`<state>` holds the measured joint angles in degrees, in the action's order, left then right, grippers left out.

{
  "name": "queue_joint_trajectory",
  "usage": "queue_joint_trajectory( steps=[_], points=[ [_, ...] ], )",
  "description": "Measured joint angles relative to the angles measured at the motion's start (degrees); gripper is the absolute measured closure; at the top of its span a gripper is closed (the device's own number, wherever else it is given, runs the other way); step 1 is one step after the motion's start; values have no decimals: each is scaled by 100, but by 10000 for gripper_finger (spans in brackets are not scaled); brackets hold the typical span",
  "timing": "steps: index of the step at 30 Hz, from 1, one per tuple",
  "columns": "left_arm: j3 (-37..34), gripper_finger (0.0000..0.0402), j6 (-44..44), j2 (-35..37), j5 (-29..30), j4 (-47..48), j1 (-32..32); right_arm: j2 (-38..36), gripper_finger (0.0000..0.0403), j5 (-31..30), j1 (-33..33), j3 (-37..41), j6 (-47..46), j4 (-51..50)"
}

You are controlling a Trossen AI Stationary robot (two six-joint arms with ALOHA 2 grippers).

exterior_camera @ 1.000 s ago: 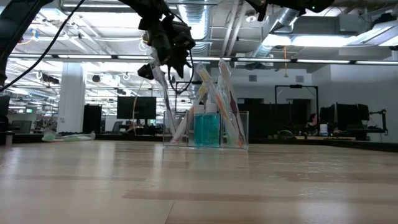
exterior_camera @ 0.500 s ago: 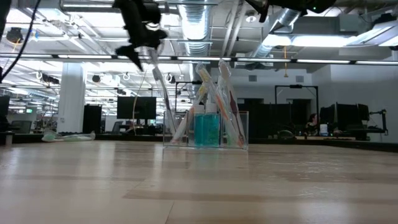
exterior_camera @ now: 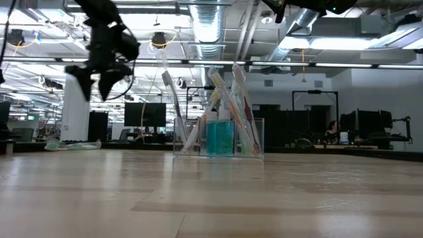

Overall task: Pick & Place toothbrushing station
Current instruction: Put the green toothbrush into the transparent organizer

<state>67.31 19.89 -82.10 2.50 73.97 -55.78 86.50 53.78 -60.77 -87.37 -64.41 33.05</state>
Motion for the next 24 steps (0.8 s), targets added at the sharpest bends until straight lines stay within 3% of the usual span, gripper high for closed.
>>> queue_joint_trajectory(
  steps=[4,12,24],
  points=[
    [-954,159,-27,546,111,-402,28,0,101,0,0,1,-14,-1],
    [-1991,170,285,953,125,-695,29,0,101,-17,56,2,-120,-1],
    [-2402,176,123,900,576,-1190,29,0,101,-176,299,2,-163,-5]
  ],
)
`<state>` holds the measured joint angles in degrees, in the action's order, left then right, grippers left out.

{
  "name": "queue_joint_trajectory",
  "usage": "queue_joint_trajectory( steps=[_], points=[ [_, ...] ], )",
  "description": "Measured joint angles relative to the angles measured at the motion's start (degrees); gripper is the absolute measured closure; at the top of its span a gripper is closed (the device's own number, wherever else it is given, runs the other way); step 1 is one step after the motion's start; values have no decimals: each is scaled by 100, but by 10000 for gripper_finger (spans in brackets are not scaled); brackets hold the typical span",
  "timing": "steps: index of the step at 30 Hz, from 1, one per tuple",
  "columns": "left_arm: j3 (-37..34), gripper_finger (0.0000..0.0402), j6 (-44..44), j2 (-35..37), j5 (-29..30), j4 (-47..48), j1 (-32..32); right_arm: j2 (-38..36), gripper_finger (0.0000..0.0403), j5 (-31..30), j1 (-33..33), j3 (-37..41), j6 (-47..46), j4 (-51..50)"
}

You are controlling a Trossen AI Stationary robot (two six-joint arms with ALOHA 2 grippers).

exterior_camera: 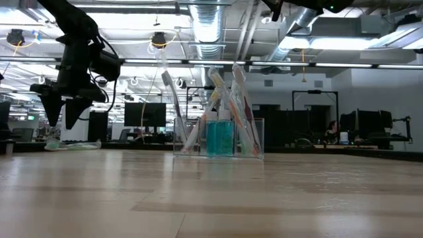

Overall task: Pick & Place toothbrushing station
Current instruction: Put the green toothbrush into the transparent organizer

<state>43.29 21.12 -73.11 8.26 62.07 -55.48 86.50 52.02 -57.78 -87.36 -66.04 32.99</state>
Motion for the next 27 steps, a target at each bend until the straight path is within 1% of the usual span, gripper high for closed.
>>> queue_joint_trajectory(
  steps=[5,9,21,27],
  points=[
    [0,179,-94,-3,72,-255,0,0,101,-83,57,1,0,0],
    [0,179,-131,-159,90,-258,-65,0,101,-98,57,1,0,-2],
    [0,179,-299,-1034,52,-414,-120,0,101,-97,55,1,1,-3],
    [0,179,-308,-1244,58,-484,-118,0,101,-86,27,1,1,-4]
  ],
)
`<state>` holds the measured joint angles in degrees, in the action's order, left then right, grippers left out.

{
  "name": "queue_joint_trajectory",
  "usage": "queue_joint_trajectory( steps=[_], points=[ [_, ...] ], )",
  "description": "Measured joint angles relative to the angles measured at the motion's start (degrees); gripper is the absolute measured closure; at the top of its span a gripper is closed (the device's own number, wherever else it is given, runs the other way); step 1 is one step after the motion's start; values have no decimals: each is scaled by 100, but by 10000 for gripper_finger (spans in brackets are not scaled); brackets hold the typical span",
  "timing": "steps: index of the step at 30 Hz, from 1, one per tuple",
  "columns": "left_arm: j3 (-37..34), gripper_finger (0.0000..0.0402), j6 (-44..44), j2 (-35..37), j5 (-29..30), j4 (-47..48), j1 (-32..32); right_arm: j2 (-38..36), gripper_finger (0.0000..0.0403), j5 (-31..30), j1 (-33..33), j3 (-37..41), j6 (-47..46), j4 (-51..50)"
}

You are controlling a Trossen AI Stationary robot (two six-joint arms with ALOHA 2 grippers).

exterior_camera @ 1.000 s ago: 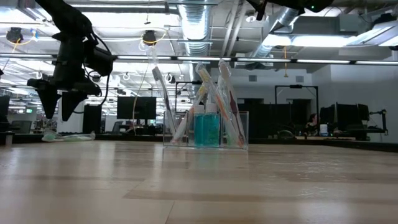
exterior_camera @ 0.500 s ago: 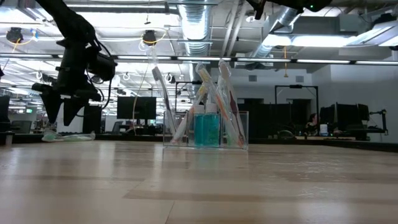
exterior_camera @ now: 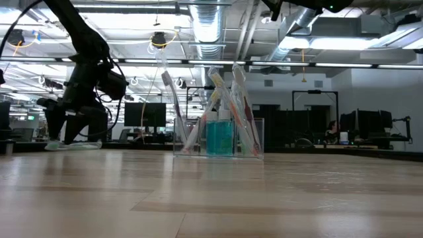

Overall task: Pick & Place toothbrushing station
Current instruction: Put the green toothbrush into the transparent organizer

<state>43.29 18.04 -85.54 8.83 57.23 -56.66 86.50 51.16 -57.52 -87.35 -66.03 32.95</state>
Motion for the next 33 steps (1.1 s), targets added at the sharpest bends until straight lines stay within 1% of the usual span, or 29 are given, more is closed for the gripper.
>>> queue_joint_trajectory(
  steps=[6,10,18,21,26,29,33],
  points=[
    [0,183,0,-26,40,-31,0,0,101,32,-42,0,1,-35],
    [0,202,-2,-26,95,-41,0,0,101,115,-46,0,86,-133],
    [-9,269,-13,-26,276,-112,0,0,101,154,-42,0,106,-170],
    [-167,294,-9,-23,266,-216,0,0,101,179,-42,0,104,-173],
    [-477,328,112,-23,62,-403,-103,0,101,298,-42,0,60,-217],
    [-523,347,139,-23,-18,-429,-137,0,101,301,-42,0,62,-227],
    [-527,389,70,-23,-189,-465,-144,0,101,301,-42,0,63,-254]
  ],
)
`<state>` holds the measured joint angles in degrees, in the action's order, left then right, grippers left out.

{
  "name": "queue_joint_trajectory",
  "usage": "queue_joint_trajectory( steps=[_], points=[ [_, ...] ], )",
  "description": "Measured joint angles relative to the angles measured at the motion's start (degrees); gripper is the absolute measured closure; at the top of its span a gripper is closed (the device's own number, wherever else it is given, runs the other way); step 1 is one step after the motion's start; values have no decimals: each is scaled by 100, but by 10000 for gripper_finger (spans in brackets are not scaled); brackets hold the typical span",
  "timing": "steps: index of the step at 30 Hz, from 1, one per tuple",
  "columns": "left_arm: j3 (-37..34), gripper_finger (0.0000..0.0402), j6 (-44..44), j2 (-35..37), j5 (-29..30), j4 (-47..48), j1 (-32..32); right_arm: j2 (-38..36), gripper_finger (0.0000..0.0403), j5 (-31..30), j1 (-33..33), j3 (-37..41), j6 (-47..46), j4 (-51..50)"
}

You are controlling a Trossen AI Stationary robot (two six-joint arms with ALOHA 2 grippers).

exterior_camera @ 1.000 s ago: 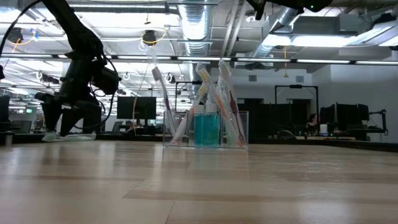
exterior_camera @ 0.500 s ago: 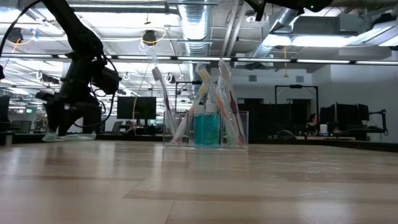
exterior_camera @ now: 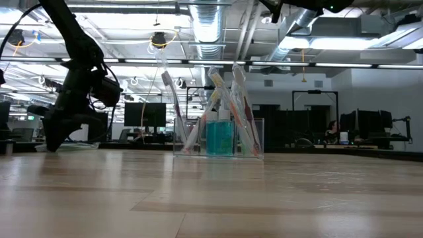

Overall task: Pick & Place toothbrushing station
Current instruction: Put the green toothbrush into the transparent organizer

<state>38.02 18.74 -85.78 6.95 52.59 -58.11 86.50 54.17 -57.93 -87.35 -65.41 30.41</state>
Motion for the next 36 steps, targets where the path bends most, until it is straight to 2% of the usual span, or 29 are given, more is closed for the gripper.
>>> queue_joint_trajectory(
  steps=[7,14,21,25,36],
  points=[
    [17,401,-25,146,-605,116,125,0,101,-4,0,0,65,1],
    [496,401,474,1048,-764,195,396,0,101,-33,-3,0,182,2],
    [1139,401,852,1742,-931,833,545,0,101,-170,0,0,264,2],
    [1534,401,1108,2007,-1263,895,681,0,101,-172,0,0,290,2],
    [3174,401,1618,2157,-1338,900,1212,0,101,-170,0,0,409,2]
  ],
)
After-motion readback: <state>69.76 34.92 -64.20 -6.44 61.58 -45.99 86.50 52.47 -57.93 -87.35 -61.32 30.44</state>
